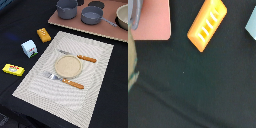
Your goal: Place the bread, butter, and milk from the table onto the serving area.
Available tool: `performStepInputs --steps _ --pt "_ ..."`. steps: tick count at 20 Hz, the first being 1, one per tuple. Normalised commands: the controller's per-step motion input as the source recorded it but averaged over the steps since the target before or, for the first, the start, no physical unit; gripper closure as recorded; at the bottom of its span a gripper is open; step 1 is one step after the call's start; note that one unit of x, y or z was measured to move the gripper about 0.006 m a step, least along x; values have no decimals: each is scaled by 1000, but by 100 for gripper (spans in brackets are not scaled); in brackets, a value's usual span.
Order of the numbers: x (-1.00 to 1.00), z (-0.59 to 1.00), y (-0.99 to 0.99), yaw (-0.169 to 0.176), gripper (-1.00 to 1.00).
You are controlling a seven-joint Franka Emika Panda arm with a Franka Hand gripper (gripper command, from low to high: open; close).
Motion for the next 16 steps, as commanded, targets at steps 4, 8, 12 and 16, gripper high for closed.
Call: performStepInputs --steps 4,8,12,16 --pt "-148 -1000 -337 0 -100" --pt "-128 -1000 -329 0 -100" --pt "-147 -947 -238 -30 -100" --pt "-121 -779 -209 -110 -100"
